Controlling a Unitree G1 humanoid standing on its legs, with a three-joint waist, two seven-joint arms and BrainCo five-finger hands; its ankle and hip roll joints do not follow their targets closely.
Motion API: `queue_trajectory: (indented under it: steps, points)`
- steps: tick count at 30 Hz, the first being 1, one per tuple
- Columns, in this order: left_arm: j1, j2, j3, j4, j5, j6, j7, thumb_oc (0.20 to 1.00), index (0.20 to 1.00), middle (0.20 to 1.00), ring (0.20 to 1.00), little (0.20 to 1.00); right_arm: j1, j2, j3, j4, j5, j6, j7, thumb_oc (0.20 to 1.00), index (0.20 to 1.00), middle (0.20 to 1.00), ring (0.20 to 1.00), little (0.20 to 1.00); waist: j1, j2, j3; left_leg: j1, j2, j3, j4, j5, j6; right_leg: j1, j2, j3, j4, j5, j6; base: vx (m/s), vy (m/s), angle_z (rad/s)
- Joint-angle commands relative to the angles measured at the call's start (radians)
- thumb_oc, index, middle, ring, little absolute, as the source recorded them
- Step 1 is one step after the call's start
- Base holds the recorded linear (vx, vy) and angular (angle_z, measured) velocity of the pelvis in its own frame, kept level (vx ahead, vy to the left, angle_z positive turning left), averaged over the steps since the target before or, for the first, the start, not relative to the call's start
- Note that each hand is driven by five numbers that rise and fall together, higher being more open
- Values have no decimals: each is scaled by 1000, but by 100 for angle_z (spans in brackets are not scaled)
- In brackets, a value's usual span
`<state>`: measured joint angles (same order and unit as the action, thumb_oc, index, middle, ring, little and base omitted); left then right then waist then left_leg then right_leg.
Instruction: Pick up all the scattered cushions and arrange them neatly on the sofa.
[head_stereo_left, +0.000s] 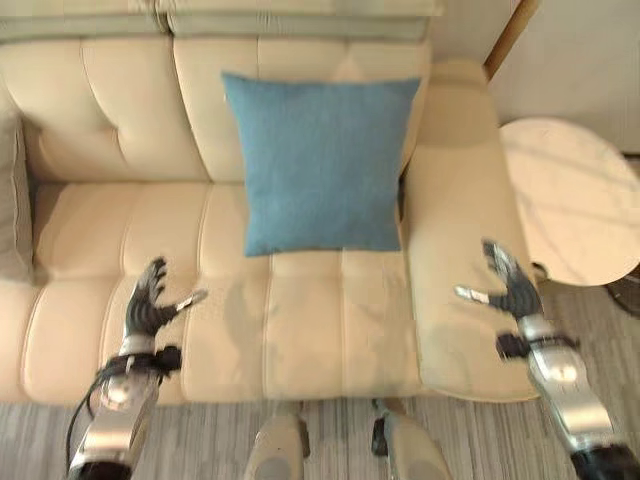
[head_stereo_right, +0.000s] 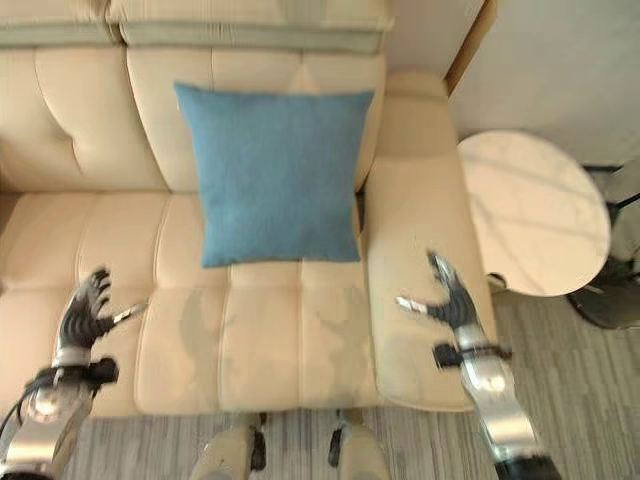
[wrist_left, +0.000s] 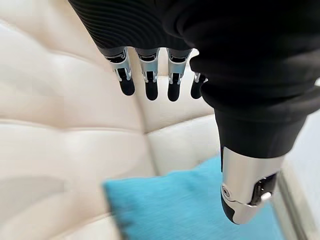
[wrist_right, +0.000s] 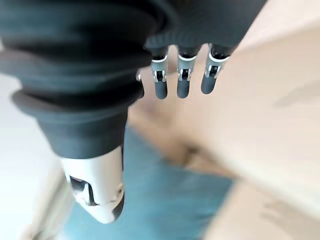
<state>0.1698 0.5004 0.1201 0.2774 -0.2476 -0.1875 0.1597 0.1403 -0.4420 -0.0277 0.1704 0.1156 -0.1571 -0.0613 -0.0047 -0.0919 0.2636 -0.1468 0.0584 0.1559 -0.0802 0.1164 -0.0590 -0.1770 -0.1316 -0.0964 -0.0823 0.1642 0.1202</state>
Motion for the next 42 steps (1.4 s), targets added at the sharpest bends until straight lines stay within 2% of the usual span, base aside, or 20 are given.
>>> queue_trajectory:
  steps: [1, 5, 7, 10, 11, 12, 14, 16, 17, 18, 19, 20, 21, 22, 24, 26, 29, 31, 34, 42]
  points:
    - [-57, -31, 11, 44, 62, 3, -34, 1000, 1000, 1000, 1000, 1000, -75, -7, 7, 13, -38, 4, 27, 1000, 1000, 1000, 1000, 1000, -20, 10, -78, 25, -14, 19, 48, -145, 9, -24, -65, 17, 10, -61, 109, -47, 167, -28]
    - [22, -54, 4, 105, 113, 41, -79, 1000, 1000, 1000, 1000, 1000, 0, 43, -4, 105, -73, 35, 38, 1000, 1000, 1000, 1000, 1000, -39, 9, -102, 74, -36, 37, 24, -144, 27, -16, -72, 29, 16, -40, 122, -94, 134, -21]
    - [42, -65, -4, 183, 140, 59, -83, 1000, 1000, 1000, 1000, 1000, 15, 47, 16, 180, -120, 49, 32, 1000, 1000, 1000, 1000, 1000, -44, 8, -94, 105, -40, 56, 4, -132, 35, -21, -73, 32, 70, -27, 131, -196, 101, -37]
    - [22, -61, -26, 215, 151, 60, -76, 1000, 1000, 1000, 1000, 1000, 17, 57, 31, 248, -123, 45, 14, 1000, 1000, 1000, 1000, 1000, -38, 31, -70, 92, -19, 47, 6, -101, 45, -13, -23, 51, 270, -147, 103, -211, 47, -21]
    - [21, -61, -26, 216, 151, 60, -76, 1000, 1000, 1000, 1000, 1000, 15, 57, 31, 249, -123, 45, 14, 1000, 1000, 1000, 1000, 1000, -37, 30, -72, 89, -19, 49, 6, -98, 45, -19, -22, 53, 272, -146, 102, -240, 52, -8]
    - [18, -53, -38, 219, 161, 63, -72, 1000, 1000, 1000, 1000, 1000, 13, 58, 37, 272, -124, 44, 1, 1000, 1000, 1000, 1000, 1000, -29, 47, -70, 83, -2, 48, 7, -87, 54, -9, 1, 44, 431, -209, 75, -235, 15, -11]
    - [15, -53, -44, 231, 165, 64, -69, 1000, 1000, 1000, 1000, 1000, 18, 68, 39, 296, -124, 45, -4, 1000, 1000, 1000, 1000, 1000, -19, 54, -81, 68, 5, 45, 5, -69, 54, 19, 23, 43, 553, -234, 57, -222, -37, -4]
    - [13, -57, -48, 239, 156, 60, -62, 1000, 1000, 1000, 1000, 1000, 22, 76, 31, 319, -114, 42, -16, 1000, 1000, 1000, 1000, 1000, -6, 31, -101, 52, -8, 40, 11, -56, 46, 114, 29, 36, 491, -256, 53, -113, -128, 10]
    - [12, -57, -48, 239, 156, 60, -62, 1000, 1000, 1000, 1000, 1000, 22, 76, 31, 320, -114, 42, -16, 1000, 1000, 1000, 1000, 1000, -5, 33, -101, 51, -5, 40, 10, -54, 45, 114, 33, 36, 485, -251, 52, -234, -243, 21]
    - [7, -57, -49, 239, 134, 53, -46, 1000, 1000, 1000, 1000, 1000, 11, 86, 27, 352, -84, 43, -30, 1000, 1000, 1000, 1000, 1000, 25, 9, -111, -6, -1, 58, 27, -25, 30, 218, 43, 11, 333, -330, 28, -253, -228, 10]
    - [6, -61, -47, 245, 124, 55, -47, 1000, 1000, 1000, 1000, 1000, 4, 91, 30, 365, -69, 45, -32, 1000, 1000, 1000, 1000, 1000, 36, 5, -120, -43, 9, 63, 40, -10, 19, 234, 54, 1, 250, -357, 13, -248, -226, -11]
    - [6, -61, -47, 245, 124, 55, -47, 1000, 1000, 1000, 1000, 1000, 4, 91, 30, 365, -69, 44, -32, 1000, 1000, 1000, 1000, 1000, 35, 5, -120, -44, 10, 62, 40, -10, 19, 233, 54, 1, 249, -356, 13, -211, -151, -28]
    - [0, -62, -45, 254, 117, 55, -36, 1000, 1000, 1000, 1000, 1000, -9, 89, 32, 379, -51, 45, -45, 1000, 1000, 1000, 1000, 1000, 44, 7, -114, -76, 24, 65, 41, 36, 0, 237, 80, 12, 193, -365, -9, -359, -194, -10]
    - [-12, -64, -53, 256, 115, 53, -31, 1000, 1000, 1000, 1000, 1000, -21, 74, 36, 380, -46, 47, -54, 1000, 1000, 1000, 1000, 1000, 46, 29, -98, -125, 51, 63, 17, 108, -49, 217, 122, 30, 141, -358, -34, -475, -245, -13]
    - [-22, -64, -62, 254, 117, 49, -29, 1000, 1000, 1000, 1000, 1000, -26, 48, 29, 378, -34, 41, -69, 1000, 1000, 1000, 1000, 1000, 46, 46, -80, -161, 63, 30, -2, 129, -81, 203, 132, 15, 97, -328, -39, -478, -168, -16]
    - [-29, -66, -73, 244, 116, 48, -41, 1000, 1000, 1000, 1000, 1000, -38, 38, 28, 377, -18, 45, -66, 1000, 1000, 1000, 1000, 1000, 34, 39, -51, -166, 27, -55, 65, 67, -60, 170, 117, 3, 103, -305, -40, -446, -98, 9]
    - [-23, -73, -77, 247, 123, 54, -62, 1000, 1000, 1000, 1000, 1000, -38, 40, 26, 391, -14, 51, -56, 1000, 1000, 1000, 1000, 1000, 4, 10, -57, -142, -5, -90, 233, -77, -28, 127, 68, -16, 85, -245, -28, -277, -7, 44]
    - [-13, -80, -85, 256, 118, 53, -80, 1000, 1000, 1000, 1000, 1000, -40, 37, 30, 408, -19, 50, -37, 1000, 1000, 1000, 1000, 1000, -12, 9, -74, -39, -16, -105, 231, -163, -22, 114, 51, -15, 69, -222, -20, -131, 102, 12]
    - [-10, -91, -96, 269, 125, 60, -81, 1000, 1000, 1000, 1000, 1000, -43, 35, 32, 429, -21, 54, -35, 1000, 1000, 1000, 1000, 1000, -22, 27, -97, 21, -11, -100, 147, -154, -14, 115, 63, -22, 63, -221, -17, -10, 120, 11]
    - [-4, -78, -85, 267, 141, 65, -83, 1000, 1000, 1000, 1000, 1000, -65, 19, 65, 443, -77, 69, -22, 1000, 1000, 1000, 1000, 1000, -11, 17, -137, 97, -30, -92, 37, -137, 5, 123, 55, -19, 63, -197, 0, -22, 84, -1]
